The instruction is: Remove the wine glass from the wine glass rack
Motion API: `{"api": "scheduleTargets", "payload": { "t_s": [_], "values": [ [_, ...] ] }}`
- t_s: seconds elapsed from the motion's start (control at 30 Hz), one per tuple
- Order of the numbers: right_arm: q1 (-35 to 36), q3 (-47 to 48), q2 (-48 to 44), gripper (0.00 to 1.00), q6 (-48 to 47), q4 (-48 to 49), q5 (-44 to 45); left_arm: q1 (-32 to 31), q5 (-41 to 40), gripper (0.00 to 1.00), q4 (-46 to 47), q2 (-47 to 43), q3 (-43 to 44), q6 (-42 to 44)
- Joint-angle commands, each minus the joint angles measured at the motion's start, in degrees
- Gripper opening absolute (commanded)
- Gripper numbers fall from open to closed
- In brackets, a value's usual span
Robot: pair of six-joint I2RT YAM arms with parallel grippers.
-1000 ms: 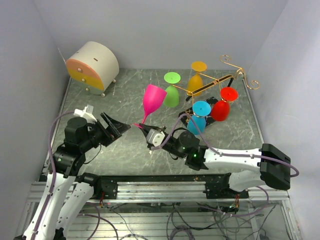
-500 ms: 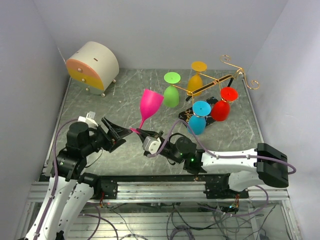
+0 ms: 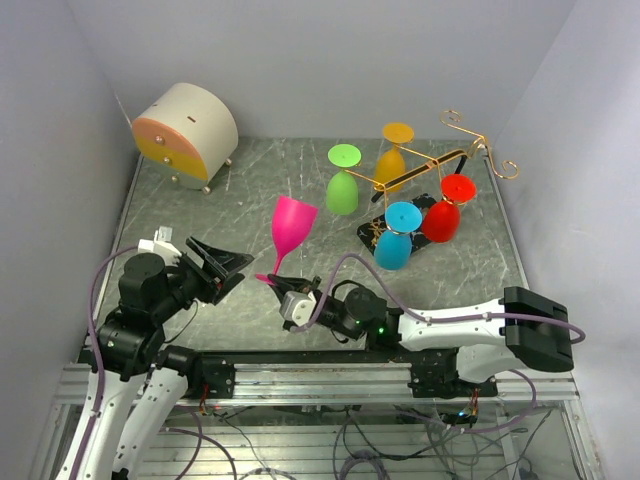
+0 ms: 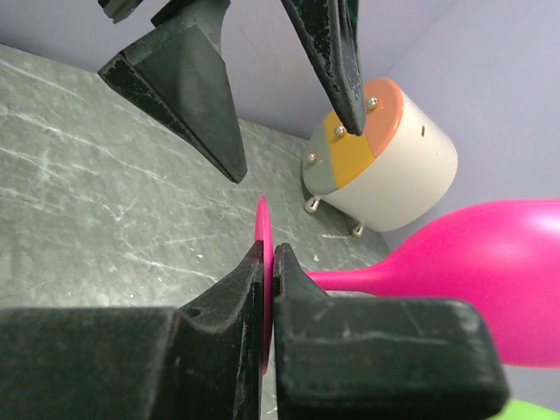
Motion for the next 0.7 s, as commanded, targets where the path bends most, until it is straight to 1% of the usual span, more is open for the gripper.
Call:
{"api": "scheduleTargets", "payload": {
  "t_s": [0.0,0.17,0.27,0.43,0.53,0.67],
  "values": [
    [0.76,-0.16,1.07,0.00,-0.82,4.55,1.41,0.31,-0.02,0.79,0.52,-0.38,-0.69,-1.33],
    [1.02,-0.07,1.84,0.00,-1.40,5.89,1.67,0.35,0.84,0.75,1.12,0.32,-0.48,-1.35],
    [1.29,-0.14,2.16,0.00,-1.70,6.37,1.82,0.31,-0.79,0.76,-0.75,1.68,1.81,0.39],
    [1.48,-0.50,2.26,0.00,-2.38,7.88,2.65,0.31,1.18,0.75,-0.38,3.40,3.01,0.75],
    [1.65,-0.41,2.72,0.00,-2.86,7.95,3.21,0.35,-0.04,0.75,-1.48,3.30,4.02,1.01],
    [1.91,-0.69,3.11,0.00,-3.65,9.77,4.38,0.31,2.48,0.74,-0.46,3.32,3.15,-0.42]
  ]
}}
